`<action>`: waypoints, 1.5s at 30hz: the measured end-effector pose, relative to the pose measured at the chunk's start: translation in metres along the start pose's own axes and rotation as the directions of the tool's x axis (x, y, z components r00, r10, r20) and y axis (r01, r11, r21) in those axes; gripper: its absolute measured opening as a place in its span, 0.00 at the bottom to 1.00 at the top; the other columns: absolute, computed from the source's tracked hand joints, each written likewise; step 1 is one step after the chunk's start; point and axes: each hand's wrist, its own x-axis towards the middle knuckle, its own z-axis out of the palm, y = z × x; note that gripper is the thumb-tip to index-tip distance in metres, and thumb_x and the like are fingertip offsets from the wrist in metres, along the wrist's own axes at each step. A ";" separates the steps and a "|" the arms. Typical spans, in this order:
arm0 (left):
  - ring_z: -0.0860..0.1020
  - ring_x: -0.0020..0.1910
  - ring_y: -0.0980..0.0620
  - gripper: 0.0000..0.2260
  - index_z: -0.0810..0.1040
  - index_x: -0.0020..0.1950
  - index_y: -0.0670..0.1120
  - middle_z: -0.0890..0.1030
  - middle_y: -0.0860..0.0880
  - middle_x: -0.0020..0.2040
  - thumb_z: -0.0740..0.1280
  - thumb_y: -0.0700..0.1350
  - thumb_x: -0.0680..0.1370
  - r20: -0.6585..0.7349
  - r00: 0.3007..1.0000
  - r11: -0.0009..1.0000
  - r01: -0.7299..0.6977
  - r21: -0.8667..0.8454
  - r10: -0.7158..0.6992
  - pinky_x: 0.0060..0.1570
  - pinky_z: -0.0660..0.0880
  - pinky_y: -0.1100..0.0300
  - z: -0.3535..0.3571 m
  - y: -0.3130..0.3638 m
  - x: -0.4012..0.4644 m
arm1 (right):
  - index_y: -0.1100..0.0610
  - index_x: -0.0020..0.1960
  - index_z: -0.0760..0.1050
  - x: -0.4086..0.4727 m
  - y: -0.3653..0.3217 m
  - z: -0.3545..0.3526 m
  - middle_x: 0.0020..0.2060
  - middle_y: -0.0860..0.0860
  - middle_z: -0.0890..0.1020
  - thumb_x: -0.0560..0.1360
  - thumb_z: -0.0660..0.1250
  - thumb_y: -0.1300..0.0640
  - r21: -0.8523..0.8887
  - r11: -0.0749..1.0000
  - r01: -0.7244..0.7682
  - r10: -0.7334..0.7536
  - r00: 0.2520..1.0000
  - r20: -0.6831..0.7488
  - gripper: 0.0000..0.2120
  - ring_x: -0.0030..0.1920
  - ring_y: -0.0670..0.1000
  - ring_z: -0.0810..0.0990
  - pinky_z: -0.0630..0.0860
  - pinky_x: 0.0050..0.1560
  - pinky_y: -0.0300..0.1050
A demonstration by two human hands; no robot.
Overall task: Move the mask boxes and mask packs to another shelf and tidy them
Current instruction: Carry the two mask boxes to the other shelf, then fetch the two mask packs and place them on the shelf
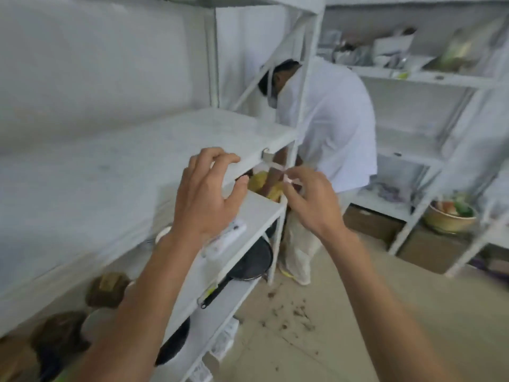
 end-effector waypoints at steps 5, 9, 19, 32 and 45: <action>0.72 0.62 0.44 0.22 0.78 0.62 0.51 0.75 0.50 0.61 0.58 0.63 0.78 0.370 0.903 0.976 -0.209 -0.066 0.219 0.60 0.71 0.47 0.140 0.087 0.030 | 0.53 0.64 0.78 -0.046 0.110 -0.100 0.59 0.53 0.81 0.77 0.65 0.49 -0.414 0.863 -0.290 0.312 0.950 -0.017 0.18 0.59 0.60 0.77 0.74 0.57 0.56; 0.70 0.66 0.45 0.29 0.77 0.66 0.53 0.74 0.49 0.65 0.52 0.69 0.77 0.546 0.752 0.929 -0.308 -0.206 0.370 0.64 0.68 0.46 0.235 0.169 0.034 | 0.53 0.63 0.76 -0.091 0.175 -0.173 0.59 0.56 0.78 0.74 0.65 0.48 -0.581 0.657 -0.481 0.529 0.843 -0.099 0.19 0.60 0.63 0.75 0.72 0.56 0.57; 0.70 0.68 0.46 0.33 0.72 0.71 0.54 0.72 0.48 0.69 0.48 0.71 0.76 0.615 0.526 0.808 -0.426 -0.407 0.587 0.65 0.66 0.46 0.381 0.342 0.018 | 0.53 0.69 0.71 -0.158 0.288 -0.286 0.67 0.57 0.72 0.76 0.63 0.44 -0.622 0.284 -0.729 0.792 0.544 -0.276 0.24 0.67 0.62 0.69 0.69 0.65 0.59; 0.63 0.75 0.50 0.32 0.64 0.78 0.58 0.67 0.53 0.76 0.52 0.70 0.77 0.603 0.448 0.742 -0.266 -0.616 0.661 0.71 0.63 0.45 0.492 0.453 0.038 | 0.51 0.75 0.64 -0.165 0.389 -0.342 0.72 0.54 0.69 0.79 0.60 0.42 -0.522 0.220 -0.824 0.823 0.444 -0.354 0.27 0.68 0.60 0.69 0.67 0.65 0.57; 0.65 0.74 0.51 0.27 0.65 0.77 0.56 0.67 0.53 0.74 0.55 0.65 0.81 0.531 0.397 0.630 -0.174 -0.757 0.748 0.72 0.64 0.46 0.663 0.561 0.134 | 0.49 0.76 0.63 -0.079 0.562 -0.428 0.74 0.53 0.68 0.78 0.63 0.40 -0.516 0.135 -0.846 0.842 0.373 -0.390 0.29 0.71 0.58 0.68 0.67 0.68 0.58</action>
